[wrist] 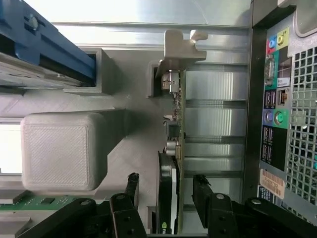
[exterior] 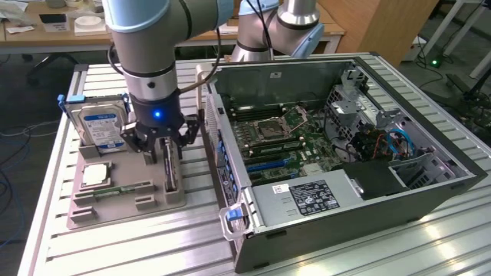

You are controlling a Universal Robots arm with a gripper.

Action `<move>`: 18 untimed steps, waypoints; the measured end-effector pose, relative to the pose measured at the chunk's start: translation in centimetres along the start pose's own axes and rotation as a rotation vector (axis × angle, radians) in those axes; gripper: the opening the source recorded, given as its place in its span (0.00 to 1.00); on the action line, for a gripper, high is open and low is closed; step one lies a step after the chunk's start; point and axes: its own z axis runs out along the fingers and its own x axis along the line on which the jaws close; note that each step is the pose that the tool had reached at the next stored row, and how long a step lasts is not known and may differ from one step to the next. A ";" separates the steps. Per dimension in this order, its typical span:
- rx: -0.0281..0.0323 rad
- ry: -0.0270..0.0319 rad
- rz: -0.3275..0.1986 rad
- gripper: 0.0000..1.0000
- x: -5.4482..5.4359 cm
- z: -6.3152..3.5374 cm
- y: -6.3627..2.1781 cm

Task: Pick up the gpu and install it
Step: 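Pick up the gpu and move the gpu toward the slot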

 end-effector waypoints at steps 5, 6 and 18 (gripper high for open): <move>0.0002 0.0000 0.013 0.56 0.0 0.90 0.00; 0.0002 0.0000 0.016 0.56 0.0 1.08 0.00; 0.0004 0.0000 0.033 0.56 0.0 1.74 0.00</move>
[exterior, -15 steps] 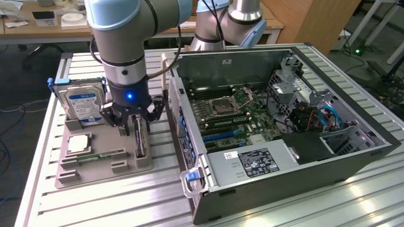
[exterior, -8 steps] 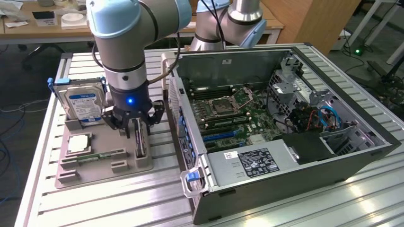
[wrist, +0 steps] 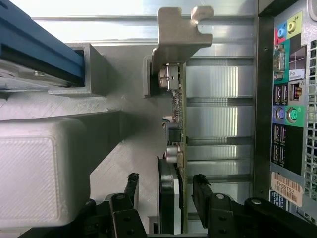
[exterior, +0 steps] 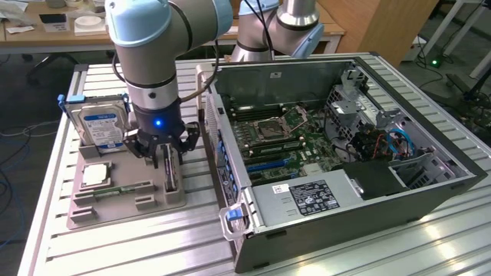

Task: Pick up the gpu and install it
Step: 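Pick up the gpu and move the gpu toward the slot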

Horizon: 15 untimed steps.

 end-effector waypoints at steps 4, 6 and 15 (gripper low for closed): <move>0.0003 -0.0001 0.022 0.56 0.0 0.21 -0.10; 0.0004 -0.0002 0.027 0.56 0.0 0.26 -0.13; 0.0008 0.0000 0.040 0.48 0.0 0.26 -0.15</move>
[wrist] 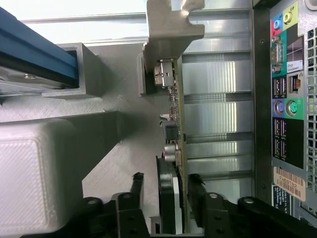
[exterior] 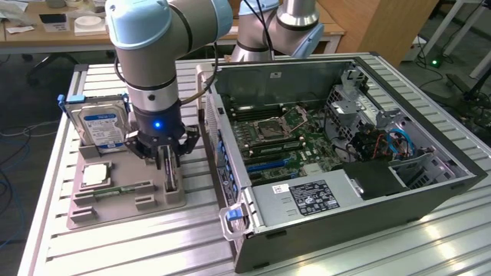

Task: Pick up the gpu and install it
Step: 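Pick up the gpu and move the gpu toward the slot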

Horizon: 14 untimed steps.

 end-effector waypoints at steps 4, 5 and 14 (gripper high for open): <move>0.0007 -0.0001 0.000 0.42 0.0 0.00 0.00; 0.0008 -0.0001 0.000 0.42 0.0 0.01 0.02; 0.0011 -0.0002 0.000 0.33 0.0 0.00 0.05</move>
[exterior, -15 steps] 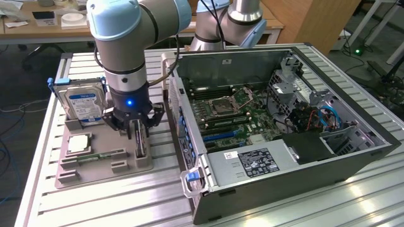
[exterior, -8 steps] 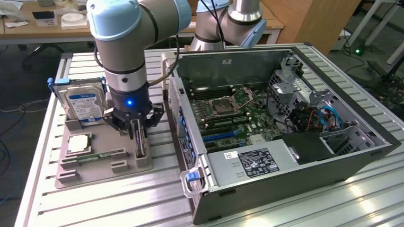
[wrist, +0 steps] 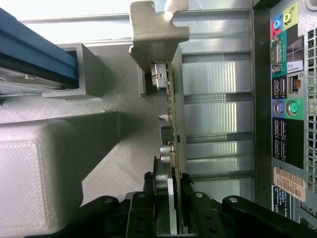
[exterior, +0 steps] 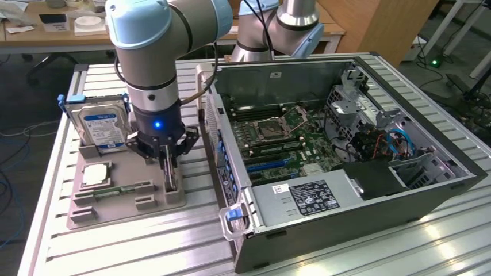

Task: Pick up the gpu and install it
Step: 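Pick up the gpu and move the gpu toward the slot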

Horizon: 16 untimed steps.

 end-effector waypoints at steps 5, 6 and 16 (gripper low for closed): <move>0.0000 0.0002 0.000 0.33 0.0 0.00 0.00; 0.0001 0.0002 0.000 0.32 0.0 -0.01 0.00; 0.0000 0.0001 0.000 0.28 -0.1 0.00 0.00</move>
